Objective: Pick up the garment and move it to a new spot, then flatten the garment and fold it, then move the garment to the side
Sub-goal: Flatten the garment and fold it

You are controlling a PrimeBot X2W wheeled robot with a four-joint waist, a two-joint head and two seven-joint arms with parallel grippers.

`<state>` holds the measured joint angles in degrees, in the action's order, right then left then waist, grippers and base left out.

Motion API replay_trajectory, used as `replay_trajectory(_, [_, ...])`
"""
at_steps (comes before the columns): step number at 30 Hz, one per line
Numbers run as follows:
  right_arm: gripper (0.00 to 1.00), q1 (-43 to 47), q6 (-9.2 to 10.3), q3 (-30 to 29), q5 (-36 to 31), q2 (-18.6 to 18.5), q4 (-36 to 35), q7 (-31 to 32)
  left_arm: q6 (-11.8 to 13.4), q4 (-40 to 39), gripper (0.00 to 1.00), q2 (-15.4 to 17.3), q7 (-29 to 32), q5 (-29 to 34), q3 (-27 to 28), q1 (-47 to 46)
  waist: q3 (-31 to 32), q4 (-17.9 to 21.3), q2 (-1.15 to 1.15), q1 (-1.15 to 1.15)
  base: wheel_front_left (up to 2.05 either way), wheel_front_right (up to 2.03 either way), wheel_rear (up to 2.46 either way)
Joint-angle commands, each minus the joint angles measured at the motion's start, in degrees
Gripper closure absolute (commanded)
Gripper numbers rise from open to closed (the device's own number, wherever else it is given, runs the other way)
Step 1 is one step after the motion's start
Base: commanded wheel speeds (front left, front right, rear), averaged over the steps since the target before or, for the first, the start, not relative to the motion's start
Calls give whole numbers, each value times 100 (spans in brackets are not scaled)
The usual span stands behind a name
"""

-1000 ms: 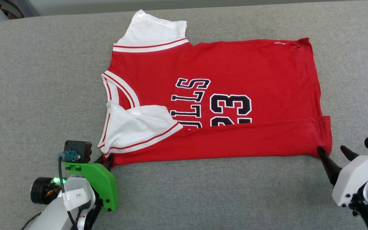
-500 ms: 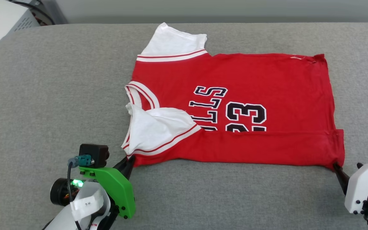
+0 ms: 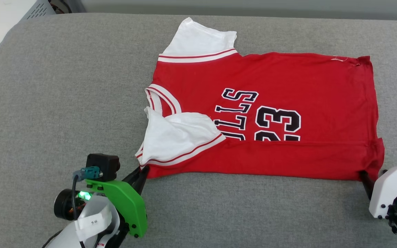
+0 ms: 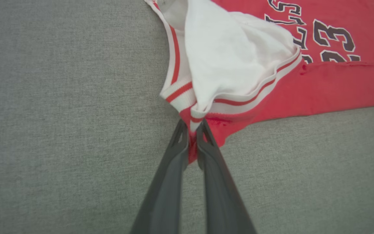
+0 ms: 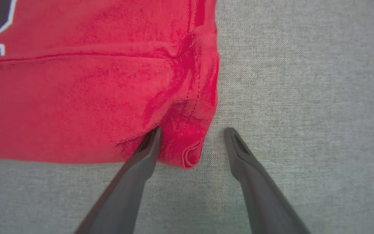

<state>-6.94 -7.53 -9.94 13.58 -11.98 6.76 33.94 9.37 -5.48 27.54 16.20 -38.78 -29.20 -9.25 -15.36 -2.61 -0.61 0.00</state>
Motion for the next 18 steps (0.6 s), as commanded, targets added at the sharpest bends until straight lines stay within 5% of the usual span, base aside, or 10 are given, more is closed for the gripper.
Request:
replay_trajectory(1, [53,-55,4,37,-3,16,162,-10,36,0,100,52,18,36,3,54,-17,-10,61,0,0,0,0])
replay_trajectory(2, [84,-64,4,45,3,14,204,-17,37,7,100,54,25,35,-1,50,-15,-11,61,0,0,0,0])
replay_trajectory(3, [100,-72,4,60,9,5,249,-33,35,22,100,58,30,31,-4,48,-10,-11,61,0,0,0,0])
replay_trajectory(18, [100,427,4,13,360,-668,-225,171,-31,334,100,235,212,-202,-197,692,818,69,61,0,0,0,0])
